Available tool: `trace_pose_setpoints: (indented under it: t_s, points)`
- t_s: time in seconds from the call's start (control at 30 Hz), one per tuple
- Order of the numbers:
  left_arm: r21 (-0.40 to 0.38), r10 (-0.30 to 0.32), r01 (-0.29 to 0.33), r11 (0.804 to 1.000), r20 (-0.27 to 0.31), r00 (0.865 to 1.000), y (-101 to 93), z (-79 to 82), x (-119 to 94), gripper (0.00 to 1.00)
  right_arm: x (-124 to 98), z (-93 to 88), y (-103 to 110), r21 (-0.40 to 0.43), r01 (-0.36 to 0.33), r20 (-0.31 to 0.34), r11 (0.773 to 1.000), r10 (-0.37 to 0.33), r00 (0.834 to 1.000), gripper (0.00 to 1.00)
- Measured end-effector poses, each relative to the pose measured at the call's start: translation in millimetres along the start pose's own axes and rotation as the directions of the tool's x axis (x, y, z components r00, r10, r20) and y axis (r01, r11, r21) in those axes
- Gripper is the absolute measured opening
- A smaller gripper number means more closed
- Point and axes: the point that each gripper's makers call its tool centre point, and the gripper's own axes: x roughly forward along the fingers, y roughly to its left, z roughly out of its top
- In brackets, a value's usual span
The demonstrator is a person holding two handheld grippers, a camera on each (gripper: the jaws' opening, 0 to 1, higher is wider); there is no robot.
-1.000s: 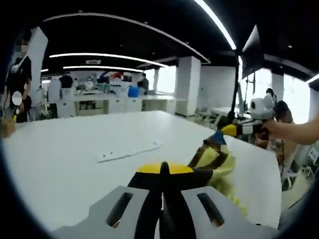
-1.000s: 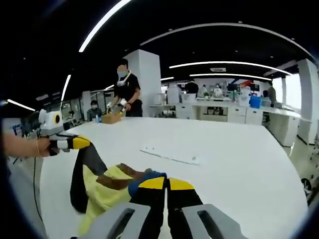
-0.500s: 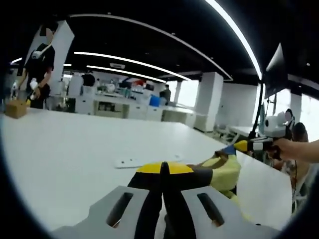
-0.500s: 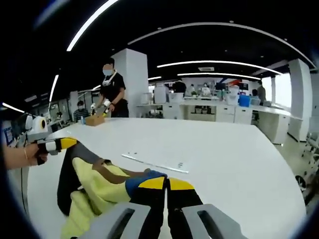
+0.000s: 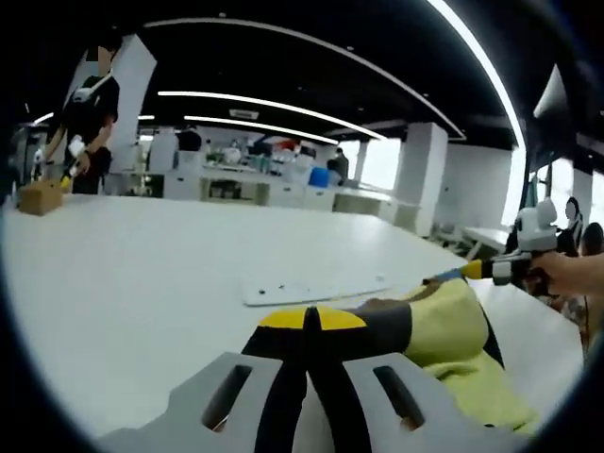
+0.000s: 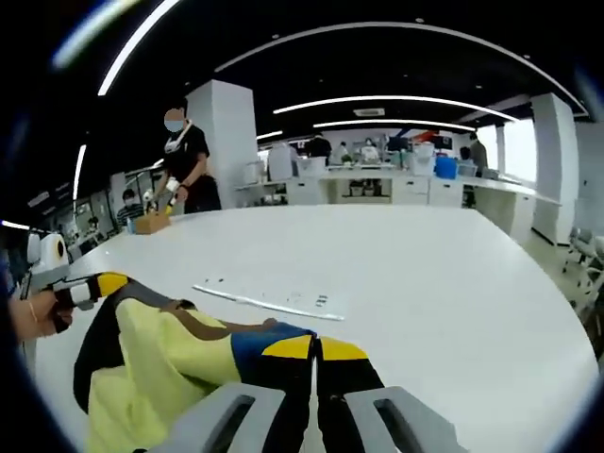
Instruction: Fold the garment on the visible template until the final outline fits inside the template.
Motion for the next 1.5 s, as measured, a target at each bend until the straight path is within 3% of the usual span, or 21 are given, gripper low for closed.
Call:
trace_pose_setpoints:
  t_s: [0.33,0.63,0.83,0.97,1.1,1.23,1.5]
  points:
    - [0.120,0.044,-0.028,0.992,-0.136,0.990,10.8,-38.9,23,0.00,22,-24.8,-5,0.000,0.028,-0.064,1.000,-0.028,0.998,0.00]
    - [0.130,0.056,-0.035,0.991,-0.163,0.985,17.4,-48.8,26,0.00,29,-31.7,-4,-0.019,0.027,-0.089,0.999,-0.028,0.996,0.00]
    - [0.123,0.065,-0.047,0.991,-0.147,0.987,20.9,-41.5,18,0.08,26,-24.8,8,-0.041,-0.017,-0.070,0.999,0.014,0.997,0.00]
    - [0.090,0.065,-0.053,0.995,-0.129,0.990,22.0,-33.3,11,0.17,21,-23.7,17,-0.043,-0.055,-0.082,0.998,0.051,0.995,0.17]
    - [0.063,0.061,-0.055,0.997,-0.112,0.992,21.1,-27.2,-1,0.26,9,-27.3,25,-0.058,-0.077,-0.120,0.995,0.070,0.990,0.21]
    - [0.080,0.043,-0.034,0.996,-0.113,0.993,16.6,-22.0,-14,0.36,-6,-27.8,37,-0.078,-0.107,-0.130,0.991,0.097,0.987,0.31]
    - [0.091,-0.025,0.036,0.995,-0.117,0.993,-5.8,-21.3,-44,0.47,-37,-35.4,50,-0.112,-0.128,-0.150,0.985,0.111,0.982,0.34]
